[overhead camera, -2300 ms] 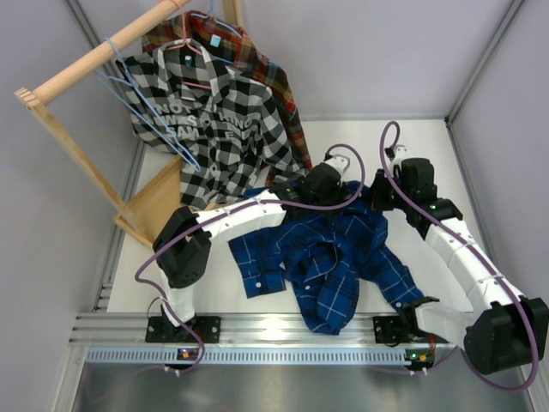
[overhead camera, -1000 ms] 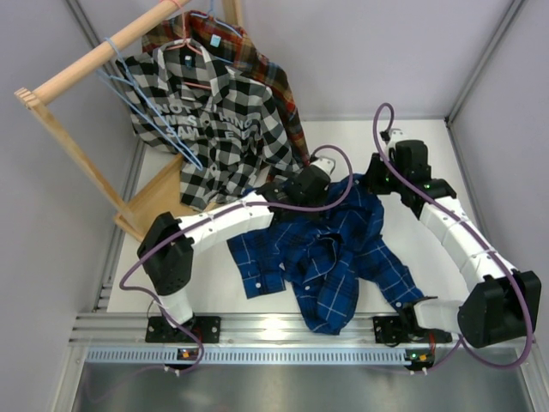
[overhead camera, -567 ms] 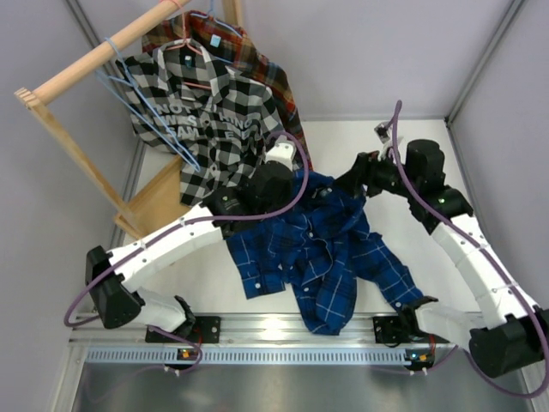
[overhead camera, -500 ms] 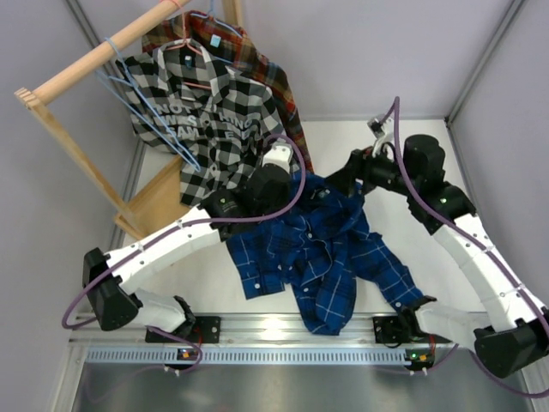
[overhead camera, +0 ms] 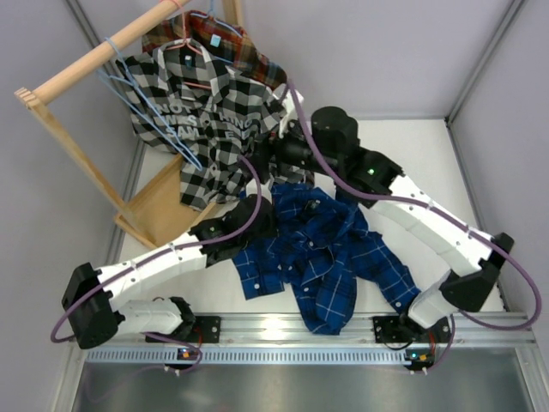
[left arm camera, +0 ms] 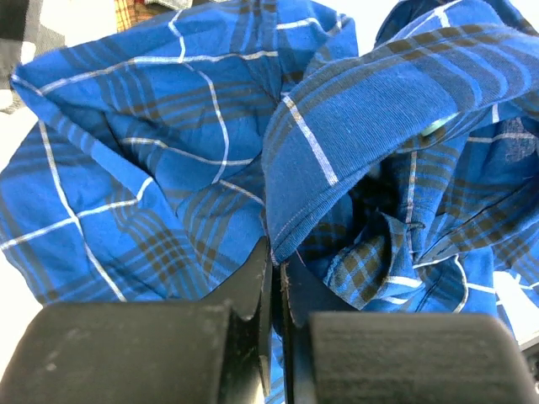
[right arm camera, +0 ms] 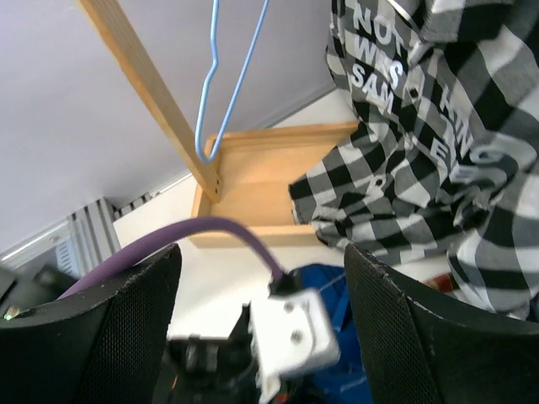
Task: Place the shirt on the hanger
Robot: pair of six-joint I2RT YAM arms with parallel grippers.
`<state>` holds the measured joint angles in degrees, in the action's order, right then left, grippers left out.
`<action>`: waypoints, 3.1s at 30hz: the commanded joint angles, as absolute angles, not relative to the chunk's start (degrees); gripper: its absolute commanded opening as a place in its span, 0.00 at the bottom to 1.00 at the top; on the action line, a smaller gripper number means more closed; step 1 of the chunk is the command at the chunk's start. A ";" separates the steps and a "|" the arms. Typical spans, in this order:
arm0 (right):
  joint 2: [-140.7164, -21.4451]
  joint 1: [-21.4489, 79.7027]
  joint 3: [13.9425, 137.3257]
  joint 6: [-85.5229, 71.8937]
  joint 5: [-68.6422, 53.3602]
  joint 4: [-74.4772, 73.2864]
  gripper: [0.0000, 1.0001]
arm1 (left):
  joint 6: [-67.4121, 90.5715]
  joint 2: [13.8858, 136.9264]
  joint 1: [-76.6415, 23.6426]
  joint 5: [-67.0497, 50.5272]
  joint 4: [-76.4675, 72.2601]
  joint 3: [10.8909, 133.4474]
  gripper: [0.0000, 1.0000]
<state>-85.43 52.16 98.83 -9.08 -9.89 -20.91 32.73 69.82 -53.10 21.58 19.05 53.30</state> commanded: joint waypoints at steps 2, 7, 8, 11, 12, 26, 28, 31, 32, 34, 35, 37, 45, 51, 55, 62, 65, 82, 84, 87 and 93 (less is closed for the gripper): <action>-91.13 55.19 107.65 -6.77 -5.19 -13.80 0.75 | 35.33 67.24 -53.17 21.88 7.14 46.87 0.00; -90.71 55.20 103.64 -2.56 -2.46 -13.80 0.77 | 40.59 66.10 -51.51 24.86 6.50 45.09 0.00; -89.14 55.20 99.71 -1.77 -2.55 -14.32 0.79 | 41.48 65.83 -50.98 25.57 7.63 45.52 0.00; -86.23 55.11 93.54 2.80 -4.65 -18.53 0.82 | 45.08 64.16 -48.79 27.60 8.17 45.97 0.00; -85.18 55.11 91.69 3.60 -4.66 -21.24 0.82 | 46.83 63.55 -48.17 27.51 8.17 45.97 0.00; -84.98 46.32 98.68 -2.28 -0.62 -14.42 0.75 | 43.77 61.52 -47.20 20.39 -13.15 31.74 0.00; -89.18 46.58 104.90 -2.29 -1.75 -14.85 0.75 | 43.16 62.05 -47.20 20.04 -15.63 30.07 0.00; -95.85 48.07 115.26 -2.20 -4.65 -18.18 0.73 | 42.10 64.15 -47.20 19.25 -18.72 28.57 0.00; -97.45 48.60 117.66 -2.02 -4.83 -20.63 0.72 | 41.84 64.77 -47.20 19.16 -19.16 28.56 0.00; -101.58 50.71 122.93 -1.50 -4.83 -21.97 0.72 | 41.57 66.53 -47.20 18.55 -20.56 28.48 0.00; -102.65 51.41 124.00 -1.32 -4.66 -22.15 0.72 | 41.66 66.97 -47.28 18.46 -21.00 28.39 0.00; -105.36 53.34 126.37 -0.62 -4.48 -21.80 0.72 | 41.92 68.11 -47.20 17.41 -22.76 28.04 0.00; -112.93 57.48 134.19 2.03 -4.13 -20.74 0.70 | 42.63 71.89 -47.29 14.33 -25.84 27.07 0.00; -116.45 57.83 137.54 1.23 -4.92 -20.13 0.67 | 42.80 73.30 -47.29 14.15 -26.72 26.63 0.00; -117.60 58.09 137.64 0.44 -5.80 -18.37 0.64 | 42.80 73.83 -47.29 14.06 -26.98 26.37 0.00; -118.74 59.76 138.07 -1.93 -7.56 -14.42 0.64 | 42.71 75.58 -47.29 13.71 -27.33 26.37 0.00; -120.06 59.94 139.04 -1.50 -7.03 -14.41 0.64 | 42.80 76.37 -47.29 13.36 -27.68 26.37 0.00; -126.91 59.94 142.47 2.64 -4.04 -5.98 0.39 | 42.36 75.85 -47.29 12.74 -27.33 26.02 0.00; -127.26 60.03 142.47 2.81 -3.69 -5.36 0.37 | 42.01 75.50 -47.29 13.01 -26.90 25.93 0.00; -127.70 59.94 142.47 2.99 -2.90 -4.14 0.32 | 41.66 75.15 -47.29 12.92 -26.37 26.02 0.00; -127.88 59.94 142.47 2.81 -0.53 -2.20 0.05 | 41.05 73.83 -47.29 13.18 -25.23 26.02 0.00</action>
<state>-127.15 59.16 139.31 2.55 -2.22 -7.77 42.13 76.03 -47.31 13.30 -24.27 26.76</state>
